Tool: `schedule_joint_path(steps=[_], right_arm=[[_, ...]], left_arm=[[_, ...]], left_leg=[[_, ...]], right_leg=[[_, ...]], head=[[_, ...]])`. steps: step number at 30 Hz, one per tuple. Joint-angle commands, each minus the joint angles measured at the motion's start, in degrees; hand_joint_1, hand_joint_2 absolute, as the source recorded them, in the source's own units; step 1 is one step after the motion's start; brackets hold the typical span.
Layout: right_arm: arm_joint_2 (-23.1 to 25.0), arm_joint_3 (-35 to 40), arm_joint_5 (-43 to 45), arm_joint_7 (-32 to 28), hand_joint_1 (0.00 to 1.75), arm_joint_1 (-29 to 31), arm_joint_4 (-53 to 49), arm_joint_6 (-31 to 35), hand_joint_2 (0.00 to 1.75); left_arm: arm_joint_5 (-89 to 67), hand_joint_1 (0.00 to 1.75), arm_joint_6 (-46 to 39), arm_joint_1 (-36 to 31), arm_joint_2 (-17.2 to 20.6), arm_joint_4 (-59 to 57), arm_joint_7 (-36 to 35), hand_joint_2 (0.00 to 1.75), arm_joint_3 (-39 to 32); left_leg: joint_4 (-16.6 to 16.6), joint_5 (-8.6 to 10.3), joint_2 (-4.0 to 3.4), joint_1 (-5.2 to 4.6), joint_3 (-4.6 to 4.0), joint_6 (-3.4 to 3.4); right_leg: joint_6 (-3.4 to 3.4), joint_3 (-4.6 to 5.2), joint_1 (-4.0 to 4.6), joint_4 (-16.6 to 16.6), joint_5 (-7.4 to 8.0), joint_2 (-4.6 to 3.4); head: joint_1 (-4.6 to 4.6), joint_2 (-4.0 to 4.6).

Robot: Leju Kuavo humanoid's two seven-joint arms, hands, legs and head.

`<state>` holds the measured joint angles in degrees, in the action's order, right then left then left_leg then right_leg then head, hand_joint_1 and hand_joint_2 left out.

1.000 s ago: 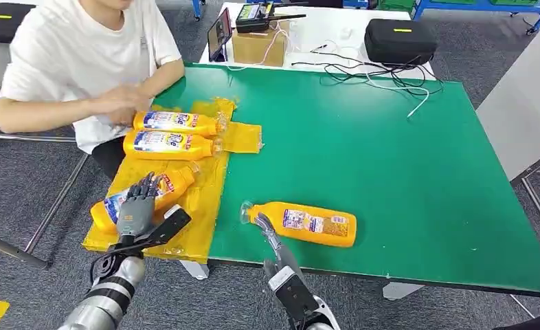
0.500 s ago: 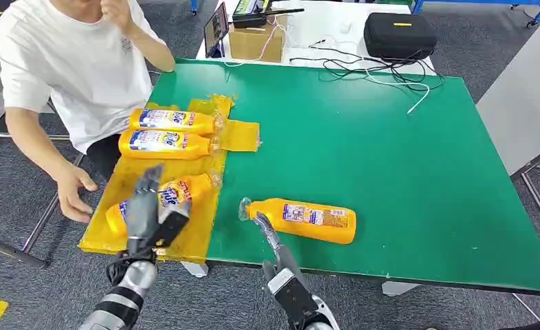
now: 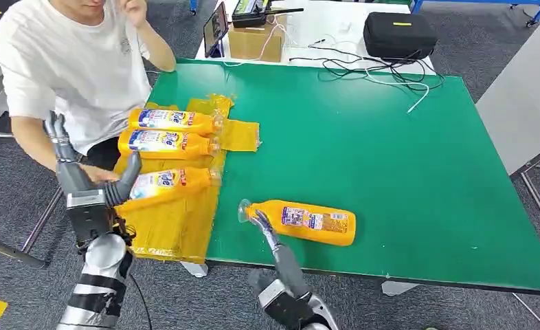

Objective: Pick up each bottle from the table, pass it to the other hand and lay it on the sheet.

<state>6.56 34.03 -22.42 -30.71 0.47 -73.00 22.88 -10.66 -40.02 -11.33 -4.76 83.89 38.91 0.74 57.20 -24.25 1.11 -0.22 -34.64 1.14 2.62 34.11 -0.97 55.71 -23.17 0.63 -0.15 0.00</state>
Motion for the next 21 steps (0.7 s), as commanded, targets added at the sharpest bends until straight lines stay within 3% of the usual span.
schedule_joint_path(steps=[1, 8, 13, 16, 21], right_arm=[[-9.3, -7.4, -25.8, 7.1, 0.0, 3.6, -3.8, 15.9, 1.75], [-11.9, -9.5, -33.5, 11.9, 0.0, 3.4, -6.2, 16.3, 1.75], [-12.0, -10.6, -34.0, 17.5, 0.0, 6.4, -1.5, 9.4, 1.75], [-12.7, -8.6, -37.5, 17.6, 0.0, 9.0, 3.8, 8.3, 1.75], [-12.6, -8.6, -37.5, 17.4, 0.0, 9.1, 4.2, 8.5, 1.75]], left_arm=[[3.4, 0.0, 0.0, 11.8, -2.9, 13.4, -0.2, 1.75, 5.5], [4.1, 0.0, 0.0, 16.1, -3.6, 17.1, 1.0, 1.75, 6.5], [4.2, 0.0, 0.0, 16.3, -4.8, 14.2, -0.1, 1.75, 6.0], [4.3, 0.0, 0.2, 15.3, -4.9, 12.8, -1.0, 1.75, 6.3], [4.3, 0.0, 0.3, 15.2, -4.9, 12.7, -1.0, 1.75, 6.4]], left_leg=[[0.0, -0.12, -0.12, -0.02, 0.2, 0.01], [0.0, -0.15, -0.08, -0.06, 0.07, 0.03], [0.0, -0.24, -0.17, -0.04, 0.2, 0.0], [0.0, -0.2, -0.19, -0.02, 0.21, 0.03], [0.0, -0.15, -0.11, -0.01, 0.1, 0.05]], right_leg=[[-0.01, -0.22, -0.01, -0.1, -0.05, -0.09], [-0.04, -0.07, -0.03, 0.0, -0.06, -0.05], [-0.09, -0.18, 0.01, 0.0, -0.07, -0.12], [-0.06, -0.18, 0.03, -0.1, -0.01, -0.15], [-0.03, -0.09, 0.03, -0.1, 0.01, -0.09]], head=[[0.0, 0.0], [0.0, 0.0], [0.0, 0.0], [-0.02, 0.0], [0.0, 0.0]])
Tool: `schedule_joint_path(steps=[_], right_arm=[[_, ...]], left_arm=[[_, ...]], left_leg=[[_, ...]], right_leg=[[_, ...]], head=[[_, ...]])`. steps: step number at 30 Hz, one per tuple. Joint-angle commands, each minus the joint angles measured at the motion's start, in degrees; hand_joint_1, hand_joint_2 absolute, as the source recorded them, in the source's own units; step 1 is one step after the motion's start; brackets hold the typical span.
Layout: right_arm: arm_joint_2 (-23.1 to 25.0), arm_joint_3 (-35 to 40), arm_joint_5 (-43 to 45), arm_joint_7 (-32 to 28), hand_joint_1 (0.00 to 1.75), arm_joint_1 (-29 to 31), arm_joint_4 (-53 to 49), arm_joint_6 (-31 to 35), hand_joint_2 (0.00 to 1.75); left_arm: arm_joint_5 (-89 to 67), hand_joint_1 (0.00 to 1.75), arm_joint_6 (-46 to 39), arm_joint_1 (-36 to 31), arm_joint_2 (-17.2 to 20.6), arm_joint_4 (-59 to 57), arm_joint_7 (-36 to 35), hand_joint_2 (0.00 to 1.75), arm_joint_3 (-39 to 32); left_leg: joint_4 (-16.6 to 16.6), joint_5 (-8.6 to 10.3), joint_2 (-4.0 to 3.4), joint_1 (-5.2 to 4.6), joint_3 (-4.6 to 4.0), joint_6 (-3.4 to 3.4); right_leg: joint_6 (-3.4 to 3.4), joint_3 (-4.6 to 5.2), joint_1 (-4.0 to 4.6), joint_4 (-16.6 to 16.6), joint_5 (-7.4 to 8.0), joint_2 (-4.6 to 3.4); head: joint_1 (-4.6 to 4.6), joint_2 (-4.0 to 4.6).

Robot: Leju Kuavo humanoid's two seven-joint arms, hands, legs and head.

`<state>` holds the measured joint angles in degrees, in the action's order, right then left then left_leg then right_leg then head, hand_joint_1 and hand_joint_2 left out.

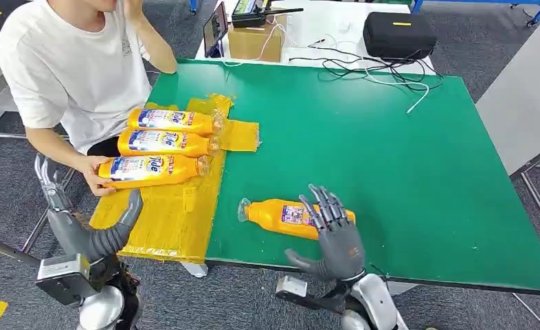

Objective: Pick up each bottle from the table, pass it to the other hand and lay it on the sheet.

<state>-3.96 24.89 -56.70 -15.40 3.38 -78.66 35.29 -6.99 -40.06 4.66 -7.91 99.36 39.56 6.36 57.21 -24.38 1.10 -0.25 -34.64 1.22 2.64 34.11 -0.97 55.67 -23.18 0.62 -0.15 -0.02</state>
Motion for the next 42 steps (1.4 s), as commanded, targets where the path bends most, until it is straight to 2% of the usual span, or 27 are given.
schedule_joint_path(steps=[1, 2, 4, 8, 10, 13, 19, 20, 23, 25, 30, 33, 42], right_arm=[[-2.1, 0.5, -3.2, 2.1, 0.0, 6.2, 9.9, -3.9, 1.75], [-2.5, 3.3, -3.8, 3.2, 0.0, 7.6, 12.7, -9.9, 1.75], [-1.6, 4.1, -3.4, 3.6, 0.0, 9.1, 17.0, -11.4, 1.75], [0.3, 6.9, -4.5, 3.4, 0.0, 11.3, 21.9, -11.0, 1.75], [1.7, 8.4, -8.9, 9.8, 0.0, 13.4, 24.5, -10.0, 1.75], [2.1, 8.9, -13.5, 14.9, 0.0, 13.9, 23.4, -8.0, 1.75], [1.9, 8.3, -14.4, 16.1, 0.0, 13.4, 21.9, -7.9, 1.75], [1.8, 7.8, -18.5, 19.7, 0.0, 13.2, 21.4, -6.9, 1.75], [1.7, 6.5, -23.0, 22.7, 0.0, 12.9, 19.5, -5.8, 1.75], [2.0, 5.8, -23.9, 22.0, 0.0, 12.5, 18.3, -4.1, 1.75], [4.0, 4.9, -21.0, 20.6, 0.0, 12.4, 20.2, -7.7, 1.75], [4.7, 5.0, -19.4, 18.9, 0.0, 12.6, 22.0, -6.3, 1.75], [4.9, 5.0, -19.1, 18.8, 0.0, 12.6, 22.4, -6.3, 1.75]], left_arm=[[0.7, 0.0, 0.3, -0.8, -1.8, -2.8, -1.6, 1.75, 0.7], [-2.1, 0.0, 0.3, -2.0, -0.8, -4.0, -2.8, 1.75, 2.0], [-2.0, 0.0, 0.5, -2.8, -0.7, -4.3, -3.2, 1.75, 1.9], [-4.2, 0.0, 1.5, -3.5, 0.3, -5.5, -4.3, 1.75, 3.1], [-5.0, 0.0, 1.7, -3.7, 0.2, -6.0, -5.7, 1.75, 2.8], [-6.3, 0.0, 1.5, -2.6, 0.1, -4.8, -6.1, 1.75, 1.9], [-6.7, 0.0, 1.4, -2.1, -0.2, -4.3, -6.4, 1.75, 1.6], [-6.7, 0.0, 2.0, -1.6, -0.6, -4.0, -7.1, 1.75, 1.2], [-7.8, 0.0, 1.7, -0.2, -0.8, -2.7, -6.8, 1.75, 0.9], [-8.0, 0.0, 2.0, 0.4, -0.8, -1.9, -7.1, 1.75, 1.0], [-12.2, 0.0, 0.1, -0.1, -0.9, -2.7, -7.1, 1.75, 0.6], [-11.6, 0.0, 0.2, -0.3, -1.1, -2.6, -7.0, 1.75, 0.5], [-11.6, 0.0, 0.1, -0.3, -1.0, -2.7, -7.0, 1.75, 0.5]], left_leg=[[0.0, -0.05, -0.14, 0.03, 0.16, -0.04], [0.0, -0.07, -0.17, 0.03, 0.26, -0.05], [0.0, -0.02, -0.11, 0.02, 0.18, -0.04], [-0.1, -0.04, -0.19, 0.05, 0.24, -0.08], [0.0, -0.07, -0.25, 0.06, 0.31, -0.11], [0.0, -0.09, -0.4, 0.05, 0.3, -0.11], [0.0, -0.11, -0.31, 0.05, 0.29, -0.09], [0.0, -0.06, -0.22, 0.02, 0.21, -0.06], [0.0, -0.06, -0.2, 0.01, 0.19, -0.06], [0.0, -0.12, -0.31, 0.03, 0.22, -0.08], [0.0, -0.06, -0.2, 0.03, 0.1, -0.07], [0.0, -0.08, -0.24, 0.04, 0.18, -0.09], [0.0, -0.05, -0.17, 0.02, 0.13, -0.05]], right_leg=[[-0.06, -0.15, 0.04, -0.1, 0.01, -0.11], [-0.08, -0.25, 0.04, -0.1, -0.03, -0.11], [-0.05, -0.18, 0.02, -0.1, 0.0, -0.07], [-0.09, -0.23, 0.05, -0.1, 0.01, -0.13], [-0.12, -0.28, 0.07, -0.1, 0.0, -0.19], [-0.12, -0.21, 0.06, 0.0, 0.02, -0.34], [-0.1, -0.25, 0.06, 0.0, -0.04, -0.24], [-0.06, -0.18, 0.02, 0.0, -0.03, -0.17], [-0.07, -0.17, 0.01, 0.0, -0.03, -0.16], [-0.1, -0.18, 0.03, 0.0, -0.04, -0.26], [-0.08, -0.08, 0.03, 0.0, -0.01, -0.15], [-0.1, -0.14, 0.05, 0.0, -0.03, -0.19], [-0.05, -0.11, 0.02, 0.0, -0.02, -0.13]], head=[[0.0, 0.02], [0.0, 0.02], [-0.02, 0.02], [-0.02, 0.02], [0.0, 0.02], [-0.02, 0.02], [0.0, 0.02], [0.0, 0.02], [0.0, 0.02], [-0.02, 0.0], [-0.02, 0.0], [-0.02, 0.02], [0.0, 0.0]])
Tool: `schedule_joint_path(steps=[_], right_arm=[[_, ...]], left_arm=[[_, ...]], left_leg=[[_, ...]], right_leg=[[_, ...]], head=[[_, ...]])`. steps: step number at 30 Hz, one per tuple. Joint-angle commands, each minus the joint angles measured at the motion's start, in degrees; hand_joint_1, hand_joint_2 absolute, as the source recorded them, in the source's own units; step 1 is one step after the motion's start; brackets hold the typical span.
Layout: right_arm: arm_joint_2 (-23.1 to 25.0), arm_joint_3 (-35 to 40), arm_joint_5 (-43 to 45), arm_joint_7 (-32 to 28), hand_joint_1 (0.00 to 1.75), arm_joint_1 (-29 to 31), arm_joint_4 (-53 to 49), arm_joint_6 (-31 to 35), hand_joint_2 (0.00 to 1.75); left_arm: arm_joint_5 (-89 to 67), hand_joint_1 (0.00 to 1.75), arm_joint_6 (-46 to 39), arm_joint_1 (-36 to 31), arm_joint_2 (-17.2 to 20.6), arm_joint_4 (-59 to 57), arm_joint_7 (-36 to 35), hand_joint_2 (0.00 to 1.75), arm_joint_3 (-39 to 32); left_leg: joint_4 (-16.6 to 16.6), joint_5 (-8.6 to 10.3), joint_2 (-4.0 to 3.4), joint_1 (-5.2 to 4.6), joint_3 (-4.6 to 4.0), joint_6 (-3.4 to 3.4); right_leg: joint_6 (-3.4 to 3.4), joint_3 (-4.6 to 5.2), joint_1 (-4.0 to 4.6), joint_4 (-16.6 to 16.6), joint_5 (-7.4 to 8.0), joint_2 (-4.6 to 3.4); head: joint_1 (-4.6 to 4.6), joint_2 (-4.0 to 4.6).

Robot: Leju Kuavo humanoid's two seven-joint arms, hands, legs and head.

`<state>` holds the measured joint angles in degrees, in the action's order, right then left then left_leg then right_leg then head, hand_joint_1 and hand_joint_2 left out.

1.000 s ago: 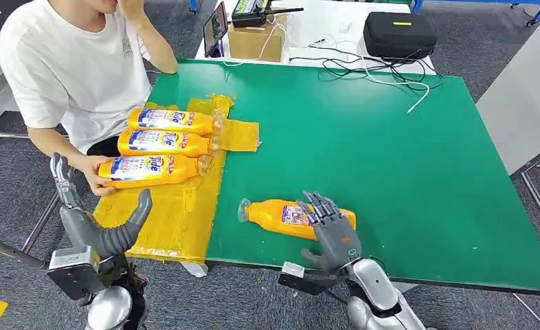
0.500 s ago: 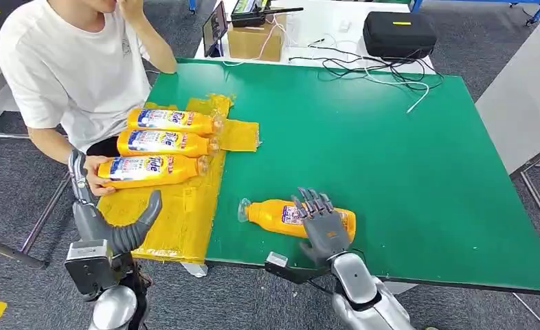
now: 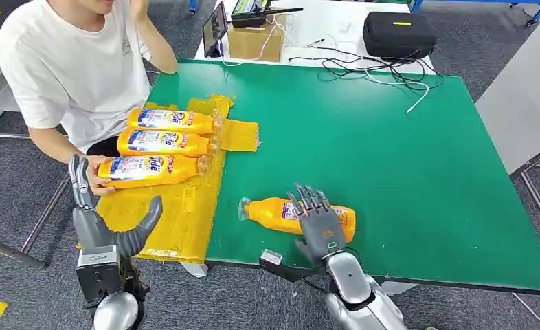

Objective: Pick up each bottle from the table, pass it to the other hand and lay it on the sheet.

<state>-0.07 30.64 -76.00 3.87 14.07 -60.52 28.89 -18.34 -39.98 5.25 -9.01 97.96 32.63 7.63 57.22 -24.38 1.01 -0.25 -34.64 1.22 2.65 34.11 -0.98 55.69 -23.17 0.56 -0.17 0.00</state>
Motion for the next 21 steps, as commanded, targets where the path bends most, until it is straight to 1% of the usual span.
schedule_joint_path(steps=[1, 2, 6, 7, 8, 10, 11, 13, 15, 16, 17, 18, 21], right_arm=[[1.0, -0.8, 0.2, -0.5, 0.0, 2.0, 4.2, 0.1, 1.75], [1.0, -0.8, 0.2, -0.5, 0.0, 2.0, 4.2, 0.1, 1.75], [1.0, -0.8, 0.2, -0.5, 0.0, 2.0, 4.2, 0.1, 1.75], [0.9, -0.4, -0.4, -0.1, 0.0, 2.4, 4.9, -0.8, 1.75], [1.1, -0.6, -0.1, 0.1, 0.0, 2.4, 5.2, -1.2, 1.75], [1.4, -1.2, 0.9, 1.5, 0.0, 3.3, 7.5, -4.4, 1.75], [1.5, -1.6, 2.4, 2.3, 0.0, 4.0, 9.2, -7.7, 1.75], [1.0, -1.4, 2.9, 3.8, 0.0, 5.3, 12.1, -11.9, 1.75], [0.9, -1.9, 3.4, 4.8, 0.0, 6.0, 14.4, -12.7, 1.75], [1.0, -2.4, 3.6, 5.4, 0.0, 6.1, 14.7, -12.1, 1.75], [1.0, -2.7, 3.3, 6.5, 0.0, 6.4, 15.2, -12.1, 1.75], [0.8, -3.0, 2.9, 7.6, 0.0, 6.4, 14.6, -11.3, 1.75], [0.0, -4.9, 2.0, 9.0, 0.0, 6.2, 11.0, -10.2, 1.75]], left_arm=[[-0.3, 0.0, 0.0, -0.9, 0.1, -1.3, -0.1, 1.75, -0.8], [-0.3, 0.0, 0.0, -0.9, 0.1, -1.3, -0.1, 1.75, -0.8], [-0.3, 0.0, 0.0, -0.9, 0.1, -1.3, -0.1, 1.75, -0.8], [-0.3, 0.0, 0.0, -0.9, 0.3, -1.3, -0.1, 1.75, -0.7], [-0.3, 0.0, 0.0, -0.9, 0.3, -1.4, -0.3, 1.75, -0.6], [-1.4, 0.0, 0.3, -1.0, 0.8, -2.2, -1.3, 1.75, -0.1], [-2.2, 0.0, 0.4, -1.1, 0.9, -2.7, -1.7, 1.75, 0.2], [-2.4, 0.0, 1.1, -1.3, 1.1, -3.1, -2.3, 1.75, 0.5], [-2.5, 0.0, 1.4, -1.4, 1.0, -3.2, -2.6, 1.75, 0.7], [-2.3, 0.0, 1.8, -1.4, 1.1, -3.2, -2.8, 1.75, 0.9], [-2.4, 0.0, 2.1, -1.3, 1.0, -3.0, -3.3, 1.75, 0.9], [-2.9, 0.0, 2.1, -1.2, 0.9, -3.0, -3.5, 1.75, 0.9], [-4.3, 0.0, 1.9, -0.5, 0.9, -2.6, -4.0, 1.75, 0.8]], left_leg=[[0.0, -0.04, -0.08, 0.02, 0.1, -0.05], [0.0, -0.1, -0.12, 0.03, 0.19, -0.07], [0.0, -0.05, -0.08, 0.03, 0.1, -0.06], [0.0, -0.11, -0.16, 0.06, 0.23, -0.1], [0.0, -0.08, -0.12, 0.03, 0.16, -0.08], [0.0, -0.12, -0.16, 0.06, 0.23, -0.1], [0.0, -0.08, -0.13, 0.03, 0.19, -0.08], [0.0, -0.1, -0.17, 0.04, 0.22, -0.08], [0.0, -0.04, -0.11, 0.02, 0.17, -0.06], [-0.1, -0.08, -0.13, 0.04, 0.29, -0.08], [-0.1, -0.06, -0.12, 0.03, 0.23, -0.06], [-0.1, -0.1, -0.17, 0.08, 0.35, -0.09], [0.0, -0.05, -0.14, 0.03, 0.34, -0.08]], right_leg=[[-0.06, -0.08, 0.02, 0.0, -0.01, -0.06], [-0.09, -0.17, 0.04, 0.0, -0.06, -0.09], [-0.07, -0.1, 0.03, 0.0, -0.02, -0.05], [-0.13, -0.21, 0.07, 0.0, -0.06, -0.13], [-0.1, -0.15, 0.05, 0.0, -0.04, -0.09], [-0.12, -0.21, 0.07, 0.0, -0.06, -0.12], [-0.1, -0.16, 0.05, 0.0, -0.03, -0.1], [-0.11, -0.19, 0.06, 0.0, -0.04, -0.14], [-0.07, -0.15, 0.03, -0.1, -0.01, -0.08], [-0.1, -0.28, 0.05, -0.1, -0.03, -0.09], [-0.08, -0.22, 0.04, -0.1, -0.02, -0.08], [-0.12, -0.34, 0.09, -0.1, -0.03, -0.12], [-0.11, -0.28, 0.04, -0.1, -0.04, -0.11]], head=[[0.0, 0.0], [0.02, 0.0], [0.02, 0.0], [0.02, -0.02], [0.02, 0.0], [0.0, 0.0], [0.0, -0.02], [0.0, 0.0], [0.02, 0.0], [0.0, 0.0], [0.02, 0.0], [0.02, 0.0], [0.02, 0.0]])
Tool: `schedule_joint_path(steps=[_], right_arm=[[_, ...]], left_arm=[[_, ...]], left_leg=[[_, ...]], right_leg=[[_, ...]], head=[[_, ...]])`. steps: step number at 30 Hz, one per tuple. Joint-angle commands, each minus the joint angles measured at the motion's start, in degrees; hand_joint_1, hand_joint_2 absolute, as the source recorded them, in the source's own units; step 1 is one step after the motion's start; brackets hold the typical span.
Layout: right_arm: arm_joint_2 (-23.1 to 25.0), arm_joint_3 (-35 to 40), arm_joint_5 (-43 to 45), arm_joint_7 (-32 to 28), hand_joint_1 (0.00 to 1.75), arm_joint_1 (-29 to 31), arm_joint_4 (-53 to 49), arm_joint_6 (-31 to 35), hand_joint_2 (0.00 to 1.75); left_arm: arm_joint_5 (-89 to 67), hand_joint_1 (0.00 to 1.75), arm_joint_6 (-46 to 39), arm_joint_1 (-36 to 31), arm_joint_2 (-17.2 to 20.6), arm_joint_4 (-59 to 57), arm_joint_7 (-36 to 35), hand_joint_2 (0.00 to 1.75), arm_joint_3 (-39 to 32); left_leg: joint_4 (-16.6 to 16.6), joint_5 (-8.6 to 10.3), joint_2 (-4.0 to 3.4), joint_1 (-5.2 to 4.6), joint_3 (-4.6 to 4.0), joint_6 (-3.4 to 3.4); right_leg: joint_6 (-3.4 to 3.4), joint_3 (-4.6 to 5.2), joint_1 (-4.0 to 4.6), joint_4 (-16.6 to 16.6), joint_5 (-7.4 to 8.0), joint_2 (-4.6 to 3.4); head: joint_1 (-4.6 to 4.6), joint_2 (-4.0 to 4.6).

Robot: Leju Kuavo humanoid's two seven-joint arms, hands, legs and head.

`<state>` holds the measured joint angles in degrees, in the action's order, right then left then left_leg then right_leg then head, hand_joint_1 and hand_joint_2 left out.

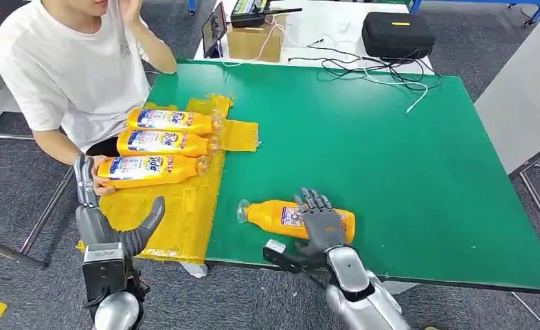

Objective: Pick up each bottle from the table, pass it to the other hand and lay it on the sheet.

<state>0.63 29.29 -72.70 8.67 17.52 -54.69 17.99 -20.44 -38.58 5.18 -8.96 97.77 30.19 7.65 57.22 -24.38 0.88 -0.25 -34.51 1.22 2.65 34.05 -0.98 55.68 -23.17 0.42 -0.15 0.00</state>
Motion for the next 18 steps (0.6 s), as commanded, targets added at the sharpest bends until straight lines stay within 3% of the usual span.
schedule_joint_path(steps=[1, 7, 12, 13, 14, 15, 18], right_arm=[[-0.9, -4.2, -1.1, 4.2, 0.0, 2.6, 4.0, 0.2, 1.75], [-1.1, -7.7, 0.0, 4.6, 0.0, 3.9, 5.8, -3.3, 1.75], [0.5, -8.2, 4.1, 1.7, 0.0, 8.5, 14.2, -6.4, 1.75], [0.7, -7.9, 4.4, 1.5, 0.14, 9.2, 15.6, -7.0, 1.75], [0.9, -7.6, 4.9, 1.2, 1.47, 9.9, 16.9, -8.0, 1.75], [0.9, -6.9, 5.5, 1.3, 1.73, 10.7, 18.6, -9.8, 1.75], [0.2, -5.9, 8.0, 0.9, 1.75, 11.5, 21.5, -13.5, 1.75]], left_arm=[[-2.3, 0.0, 0.7, -0.3, 0.9, -2.2, -1.7, 1.75, 0.7], [-3.7, 0.0, 2.0, -0.6, 1.3, -2.7, -2.9, 1.75, 1.3], [-3.8, 0.0, 2.8, -2.8, 1.7, -5.4, -3.4, 1.75, 2.3], [-3.6, 0.0, 3.0, -3.1, 1.8, -5.6, -3.5, 1.75, 2.5], [-3.5, 0.0, 3.2, -3.4, 2.0, -5.8, -3.6, 1.75, 2.8], [-3.3, 0.0, 3.4, -3.7, 2.1, -6.1, -3.8, 1.75, 3.0], [-2.5, 0.0, 4.0, -4.8, 2.7, -7.5, -4.3, 1.75, 3.2]], left_leg=[[-0.1, 0.0, 0.02, 0.01, 0.16, -0.05], [0.0, -0.02, 0.01, 0.0, 0.16, -0.05], [0.0, -0.07, -0.06, 0.04, 0.32, -0.1], [0.0, -0.03, -0.05, 0.04, 0.26, -0.08], [0.0, 0.0, -0.03, 0.0, 0.21, -0.05], [0.0, -0.02, -0.07, 0.04, 0.24, -0.08], [-0.1, 0.01, -0.02, 0.03, 0.27, -0.06]], right_leg=[[-0.07, -0.17, 0.02, 0.0, -0.02, 0.04], [-0.06, -0.19, 0.01, 0.0, -0.02, 0.02], [-0.12, -0.34, 0.05, 0.0, -0.05, -0.03], [-0.11, -0.28, 0.05, -0.1, -0.01, -0.03], [-0.06, -0.22, 0.01, 0.0, 0.01, -0.02], [-0.09, -0.25, 0.05, 0.0, 0.0, -0.05], [-0.07, -0.28, 0.04, -0.1, 0.01, -0.02]], head=[[-0.02, 0.0], [0.0, 0.0], [0.0, 0.0], [-0.02, 0.0], [-0.02, 0.0], [-0.02, 0.0], [0.0, 0.0]])
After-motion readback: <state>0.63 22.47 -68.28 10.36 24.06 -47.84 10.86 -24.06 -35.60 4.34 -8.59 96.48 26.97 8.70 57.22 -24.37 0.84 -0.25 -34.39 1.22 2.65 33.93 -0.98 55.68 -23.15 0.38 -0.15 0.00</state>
